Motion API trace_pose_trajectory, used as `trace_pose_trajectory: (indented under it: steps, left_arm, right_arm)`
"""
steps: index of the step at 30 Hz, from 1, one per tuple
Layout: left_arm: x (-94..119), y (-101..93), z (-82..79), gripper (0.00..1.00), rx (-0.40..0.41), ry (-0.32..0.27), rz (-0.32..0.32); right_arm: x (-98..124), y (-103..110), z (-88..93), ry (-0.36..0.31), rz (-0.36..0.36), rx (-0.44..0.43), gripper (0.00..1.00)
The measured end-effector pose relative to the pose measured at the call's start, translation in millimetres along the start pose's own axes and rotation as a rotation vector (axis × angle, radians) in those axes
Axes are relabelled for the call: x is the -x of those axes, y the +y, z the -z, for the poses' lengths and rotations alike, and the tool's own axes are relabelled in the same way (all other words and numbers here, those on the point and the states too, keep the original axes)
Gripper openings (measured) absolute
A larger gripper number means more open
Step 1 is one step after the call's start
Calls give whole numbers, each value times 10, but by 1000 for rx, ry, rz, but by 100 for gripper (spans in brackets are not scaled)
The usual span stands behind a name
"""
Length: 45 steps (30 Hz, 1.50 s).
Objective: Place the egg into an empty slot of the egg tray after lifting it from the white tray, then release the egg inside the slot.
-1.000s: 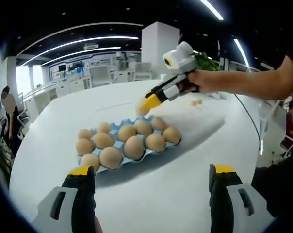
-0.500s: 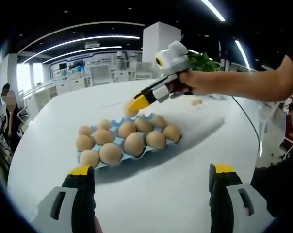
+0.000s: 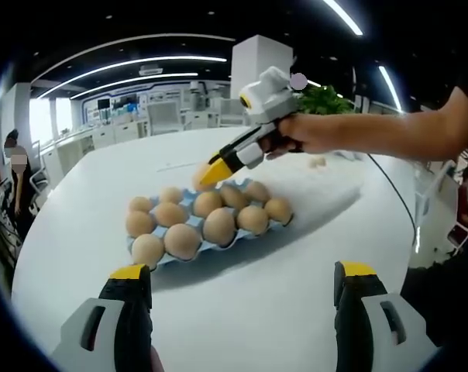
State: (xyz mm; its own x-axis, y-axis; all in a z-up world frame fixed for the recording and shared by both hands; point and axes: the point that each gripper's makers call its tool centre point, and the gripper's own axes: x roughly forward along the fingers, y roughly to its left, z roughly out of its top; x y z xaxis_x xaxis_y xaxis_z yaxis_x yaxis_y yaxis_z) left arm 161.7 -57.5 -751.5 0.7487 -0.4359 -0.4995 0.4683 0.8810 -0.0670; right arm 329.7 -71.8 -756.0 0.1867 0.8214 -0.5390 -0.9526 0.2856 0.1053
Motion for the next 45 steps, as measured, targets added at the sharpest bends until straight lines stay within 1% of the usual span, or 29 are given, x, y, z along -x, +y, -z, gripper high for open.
trace_pose_trajectory:
  steps: [2,7,12,16,20,24,31,45]
  left_arm:
    - [5,2,5,100,-1,1,0]
    - [15,3,10,100,4,2,2]
    - [27,10,10,100,5,2,0]
    - [19,25,62,100,0,19,-3]
    - [22,30,79,100,6,19,-1]
    - [31,41,80,100,3,20,-4]
    - [32,54,87,100,3,22,-5]
    - [15,41,59,100,-5,26,3]
  right_arm:
    - [-40,12,0,5,-9,-9,27]
    - [-107,19,22,33,-8,6,27]
    - [-126,15,54,47,-9,8,27]
    - [-138,10,74,56,-12,3,27]
    - [-174,-11,96,81,-20,21,27]
    - [-195,-11,109,100,-26,17,27]
    - [-232,-33,118,133,-34,60,27]
    - [-242,-35,121,138,-41,78,28]
